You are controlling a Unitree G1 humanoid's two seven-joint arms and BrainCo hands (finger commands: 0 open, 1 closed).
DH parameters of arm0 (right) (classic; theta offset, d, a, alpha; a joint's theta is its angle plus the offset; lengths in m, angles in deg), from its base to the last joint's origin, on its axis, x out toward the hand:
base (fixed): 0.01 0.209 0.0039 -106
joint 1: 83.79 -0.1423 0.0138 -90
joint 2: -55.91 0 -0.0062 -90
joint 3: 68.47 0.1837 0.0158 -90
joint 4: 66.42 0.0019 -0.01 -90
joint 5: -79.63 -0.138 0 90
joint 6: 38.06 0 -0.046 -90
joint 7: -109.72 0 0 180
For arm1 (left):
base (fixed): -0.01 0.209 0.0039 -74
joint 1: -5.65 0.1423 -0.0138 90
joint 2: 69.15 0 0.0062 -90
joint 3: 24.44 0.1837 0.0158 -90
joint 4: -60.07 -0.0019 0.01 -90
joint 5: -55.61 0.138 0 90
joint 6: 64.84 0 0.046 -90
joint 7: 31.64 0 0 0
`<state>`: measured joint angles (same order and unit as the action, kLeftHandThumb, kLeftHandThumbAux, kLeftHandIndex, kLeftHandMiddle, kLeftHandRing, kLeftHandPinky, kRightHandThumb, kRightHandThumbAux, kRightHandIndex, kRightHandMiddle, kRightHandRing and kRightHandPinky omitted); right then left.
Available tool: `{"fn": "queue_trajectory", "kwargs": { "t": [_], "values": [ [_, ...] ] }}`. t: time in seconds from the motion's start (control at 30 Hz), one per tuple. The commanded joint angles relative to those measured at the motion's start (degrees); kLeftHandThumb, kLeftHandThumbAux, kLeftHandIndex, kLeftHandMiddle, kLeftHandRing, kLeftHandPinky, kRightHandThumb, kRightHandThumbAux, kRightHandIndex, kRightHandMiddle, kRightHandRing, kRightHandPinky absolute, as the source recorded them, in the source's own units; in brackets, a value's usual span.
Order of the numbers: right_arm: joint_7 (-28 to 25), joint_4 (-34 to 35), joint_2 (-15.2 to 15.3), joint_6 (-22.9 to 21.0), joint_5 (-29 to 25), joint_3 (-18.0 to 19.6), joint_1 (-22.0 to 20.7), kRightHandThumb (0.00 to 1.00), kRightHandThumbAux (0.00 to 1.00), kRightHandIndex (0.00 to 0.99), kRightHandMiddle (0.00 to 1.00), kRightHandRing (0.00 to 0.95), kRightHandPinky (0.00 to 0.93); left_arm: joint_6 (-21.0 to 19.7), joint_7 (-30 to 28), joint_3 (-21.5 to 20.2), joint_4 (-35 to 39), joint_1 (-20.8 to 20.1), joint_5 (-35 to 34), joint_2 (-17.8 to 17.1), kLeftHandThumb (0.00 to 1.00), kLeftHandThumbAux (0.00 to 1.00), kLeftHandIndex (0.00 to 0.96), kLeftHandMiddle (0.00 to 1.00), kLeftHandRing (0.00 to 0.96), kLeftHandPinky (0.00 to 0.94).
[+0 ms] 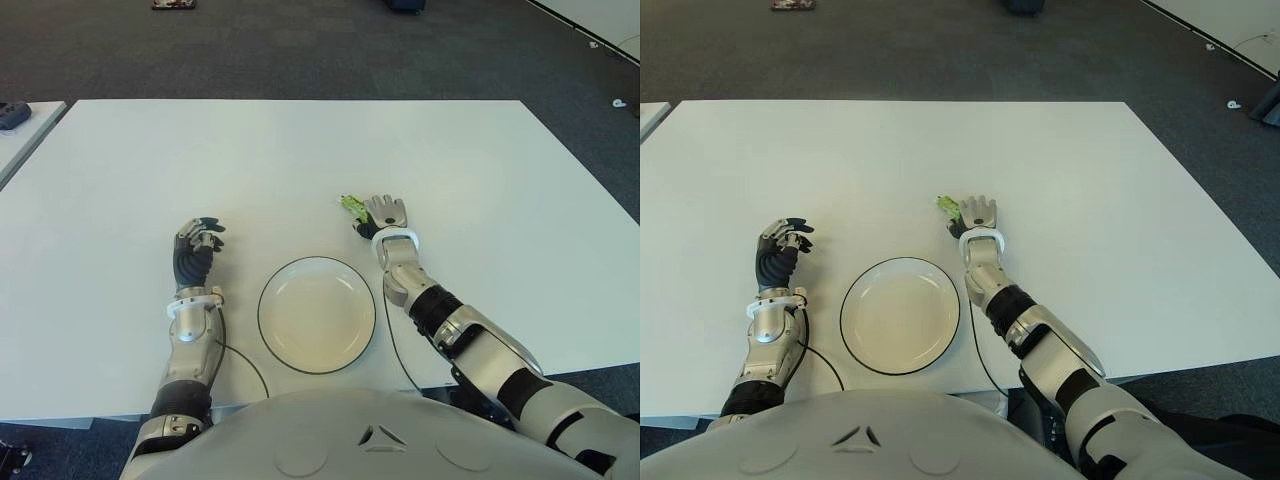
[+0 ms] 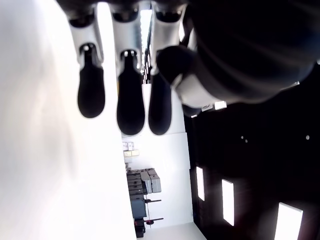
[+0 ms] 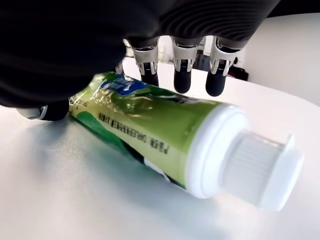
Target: Put the toothpaste on the table into the plate.
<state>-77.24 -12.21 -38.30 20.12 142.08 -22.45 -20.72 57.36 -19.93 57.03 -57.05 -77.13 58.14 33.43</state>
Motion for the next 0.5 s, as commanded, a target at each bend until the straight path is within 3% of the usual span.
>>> {"fn": "queue_trajectory", "kwargs": {
  "t": [0.03, 0.5],
  "values": [
    [-3.41, -2.44, -0.18, 1.81, -1.15, -2.27, 4.35, 0.547, 0.184, 0.0, 0.0, 0.0, 0.0, 0.29, -0.65, -0.16, -1.39, 0.62, 0.0, -0.23, 0.836, 0.678, 0.414, 0.488, 0.615, 0.597],
    [-3.36, -2.78, -0.09, 1.96, -1.06, -2.39, 3.87, 0.537, 0.201, 0.0, 0.0, 0.0, 0.0, 1.48, -0.65, -0.43, -2.55, 0.27, -0.28, -0.58, 0.834, 0.679, 0.41, 0.492, 0.612, 0.589]
  ]
}}
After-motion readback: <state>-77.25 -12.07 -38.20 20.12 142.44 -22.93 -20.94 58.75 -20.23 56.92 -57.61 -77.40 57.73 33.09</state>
